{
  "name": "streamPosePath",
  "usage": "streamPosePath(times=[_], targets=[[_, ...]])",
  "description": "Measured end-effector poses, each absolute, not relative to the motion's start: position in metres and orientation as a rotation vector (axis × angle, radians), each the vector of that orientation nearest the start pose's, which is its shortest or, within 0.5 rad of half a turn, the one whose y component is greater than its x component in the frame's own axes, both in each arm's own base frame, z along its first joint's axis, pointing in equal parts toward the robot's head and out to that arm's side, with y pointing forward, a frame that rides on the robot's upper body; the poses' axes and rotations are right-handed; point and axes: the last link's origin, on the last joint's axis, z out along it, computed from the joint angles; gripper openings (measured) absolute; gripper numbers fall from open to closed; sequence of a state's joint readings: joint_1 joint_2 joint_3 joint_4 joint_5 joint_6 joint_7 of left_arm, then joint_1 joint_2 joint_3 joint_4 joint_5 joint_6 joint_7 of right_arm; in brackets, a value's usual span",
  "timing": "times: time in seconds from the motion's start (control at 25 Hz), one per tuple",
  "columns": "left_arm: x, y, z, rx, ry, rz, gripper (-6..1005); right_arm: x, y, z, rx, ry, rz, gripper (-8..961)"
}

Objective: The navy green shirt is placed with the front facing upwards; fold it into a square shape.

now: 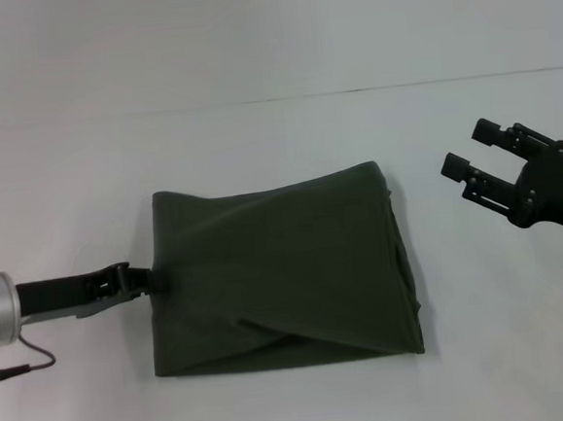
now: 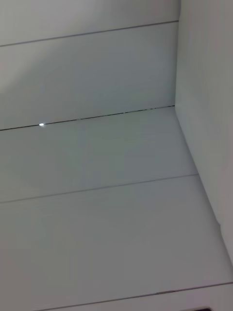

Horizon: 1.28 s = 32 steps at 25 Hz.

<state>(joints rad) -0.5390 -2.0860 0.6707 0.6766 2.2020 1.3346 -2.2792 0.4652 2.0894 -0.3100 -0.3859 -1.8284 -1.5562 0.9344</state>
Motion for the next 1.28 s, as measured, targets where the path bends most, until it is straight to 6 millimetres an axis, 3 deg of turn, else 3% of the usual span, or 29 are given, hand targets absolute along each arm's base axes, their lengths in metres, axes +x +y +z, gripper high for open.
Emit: streamPosePath(times=[0.44, 0.84, 1.08, 1.28], targets=[[-0.305, 0.332, 0.004, -2.19, -1.797, -0.614, 96, 0.292, 0.319, 0.006, -2.235, 0.509, 1.007, 733], [-0.31, 0.333, 0.012, -2.156, -1.756, -0.662, 174, 0.29, 0.321, 0.005, -2.24, 0.504, 1.0, 735], [-0.323, 0.333, 0.034, -2.108, -1.64, -0.7, 404, 0.29, 0.321, 0.005, -2.248, 0.497, 0.994, 738], [-0.32, 0.33, 0.053, -2.177, -1.369, -0.756, 519, 0.291, 0.321, 0.011, -2.263, 0.49, 0.986, 741]])
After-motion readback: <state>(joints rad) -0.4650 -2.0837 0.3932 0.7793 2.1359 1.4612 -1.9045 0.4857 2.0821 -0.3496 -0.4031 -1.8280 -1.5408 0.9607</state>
